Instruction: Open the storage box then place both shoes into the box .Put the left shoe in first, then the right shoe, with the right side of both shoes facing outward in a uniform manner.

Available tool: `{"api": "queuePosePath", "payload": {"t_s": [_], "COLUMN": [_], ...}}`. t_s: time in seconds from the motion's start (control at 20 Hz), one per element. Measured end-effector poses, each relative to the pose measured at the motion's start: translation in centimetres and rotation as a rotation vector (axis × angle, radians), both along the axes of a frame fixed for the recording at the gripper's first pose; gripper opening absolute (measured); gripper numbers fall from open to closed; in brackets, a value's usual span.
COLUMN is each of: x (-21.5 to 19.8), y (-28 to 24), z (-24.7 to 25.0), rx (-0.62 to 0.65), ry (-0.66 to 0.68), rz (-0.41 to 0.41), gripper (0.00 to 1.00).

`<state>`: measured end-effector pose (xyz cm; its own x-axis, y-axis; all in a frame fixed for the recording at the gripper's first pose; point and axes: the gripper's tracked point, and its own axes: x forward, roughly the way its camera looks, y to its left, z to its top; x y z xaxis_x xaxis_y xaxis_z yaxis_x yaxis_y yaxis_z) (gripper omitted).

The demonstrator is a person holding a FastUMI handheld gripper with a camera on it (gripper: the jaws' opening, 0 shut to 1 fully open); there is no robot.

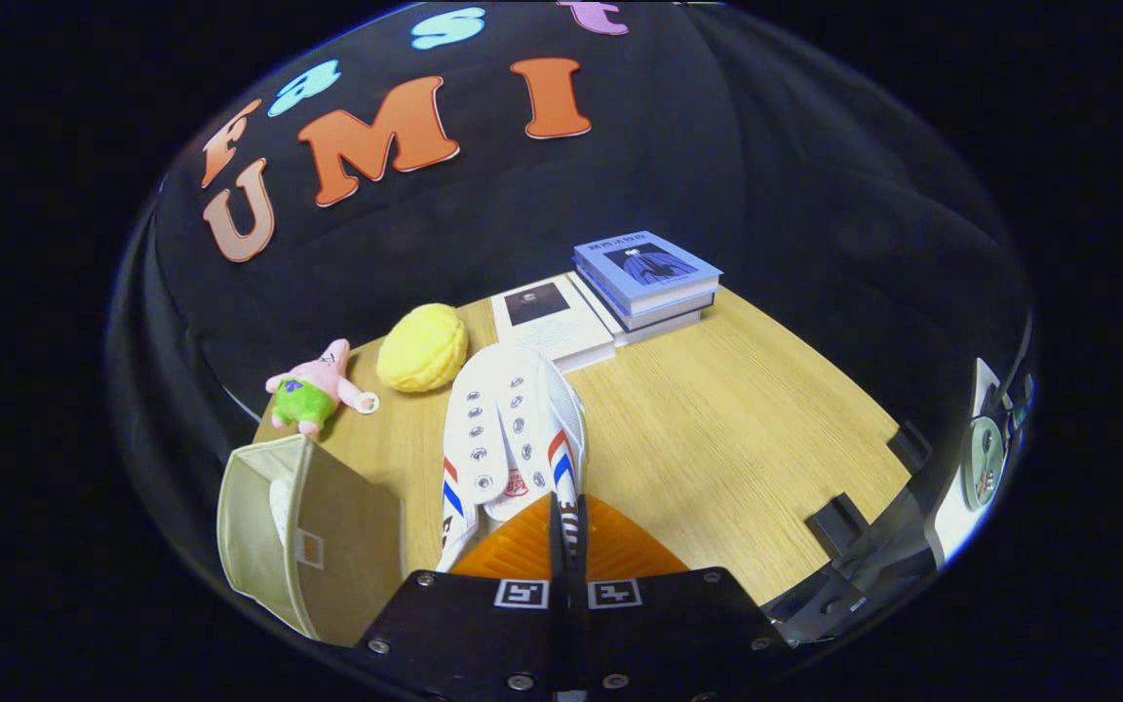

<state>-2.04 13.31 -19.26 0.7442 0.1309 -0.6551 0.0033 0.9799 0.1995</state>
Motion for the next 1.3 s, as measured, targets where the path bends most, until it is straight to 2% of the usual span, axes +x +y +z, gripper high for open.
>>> {"api": "queuePosePath", "payload": {"t_s": [0.3, 0.65, 0.9, 1.2, 1.3], "x": [-2.8, -5.5, -6.7, -7.2, -7.8], "y": [9.1, 18.3, 21.3, 21.2, 21.6], "z": [4.7, 5.1, 3.5, -0.3, -0.5], "rx": [0.066, 0.122, 0.082, 0.01, 0.0], "ry": [-0.036, -0.024, -0.015, 0.03, 0.041], "rz": [0.102, 0.234, 0.281, 0.274, 0.307], "gripper": [0.0, 0.0, 0.0, 0.0, 0.03]}}
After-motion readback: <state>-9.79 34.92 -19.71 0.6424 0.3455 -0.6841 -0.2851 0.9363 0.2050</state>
